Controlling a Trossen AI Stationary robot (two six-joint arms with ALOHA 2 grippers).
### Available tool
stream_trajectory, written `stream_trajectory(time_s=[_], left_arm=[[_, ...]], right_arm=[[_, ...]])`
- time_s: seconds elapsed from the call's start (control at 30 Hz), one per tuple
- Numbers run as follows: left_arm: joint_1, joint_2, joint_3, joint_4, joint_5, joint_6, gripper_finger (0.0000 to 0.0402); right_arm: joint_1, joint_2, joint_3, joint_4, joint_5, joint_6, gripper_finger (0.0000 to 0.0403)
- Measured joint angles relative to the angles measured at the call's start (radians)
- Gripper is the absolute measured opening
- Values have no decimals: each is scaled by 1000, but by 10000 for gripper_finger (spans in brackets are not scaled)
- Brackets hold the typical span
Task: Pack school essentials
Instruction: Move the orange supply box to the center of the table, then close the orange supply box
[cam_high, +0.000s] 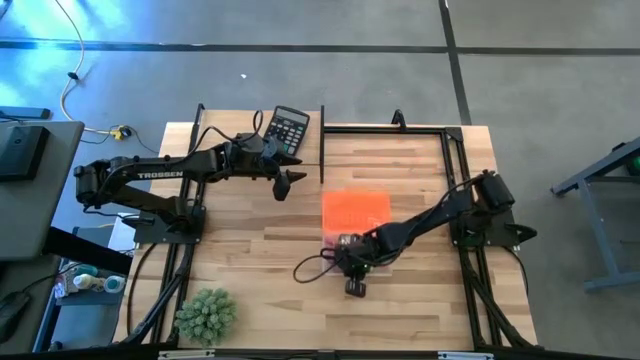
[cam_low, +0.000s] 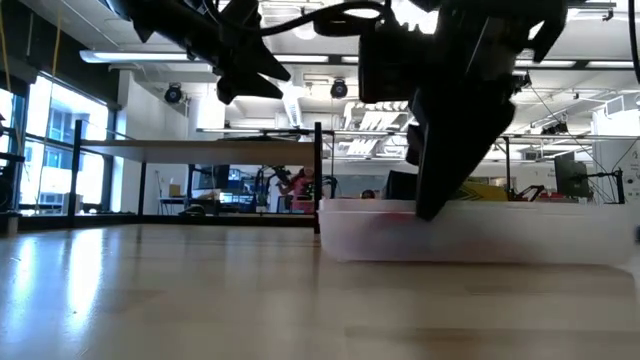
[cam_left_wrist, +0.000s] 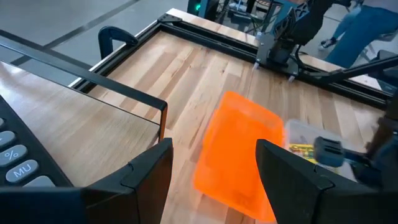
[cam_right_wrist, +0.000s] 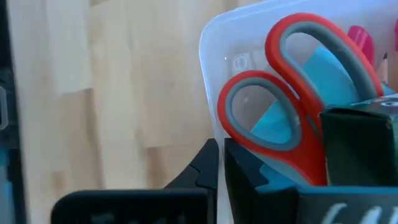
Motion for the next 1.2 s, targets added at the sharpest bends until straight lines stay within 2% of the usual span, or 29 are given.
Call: stream_trajectory(time_s=[0.27, 0.57, 0.67, 0.9, 1.03, 1.2], left_arm=[[-3, 0, 0, -1, -12, -8, 218], [-3, 0, 0, -1, -12, -8, 218], [-3, 0, 0, -3, -12, 5, 218], [-3, 0, 0, -68, -37, 44, 218], [-4, 0, 0, -111, -37, 23, 218], [-37, 0, 0, -129, -31, -17, 218]], right_arm=[[88, 7, 8, 64, 0, 142, 5], [144, 7, 8, 70, 25, 169, 13], [148, 7, 8, 72, 40, 164, 34], [138, 3, 8, 75, 24, 203, 113], [132, -21, 8, 74, 6, 228, 138], [131, -96, 8, 63, 130, 217, 144]])
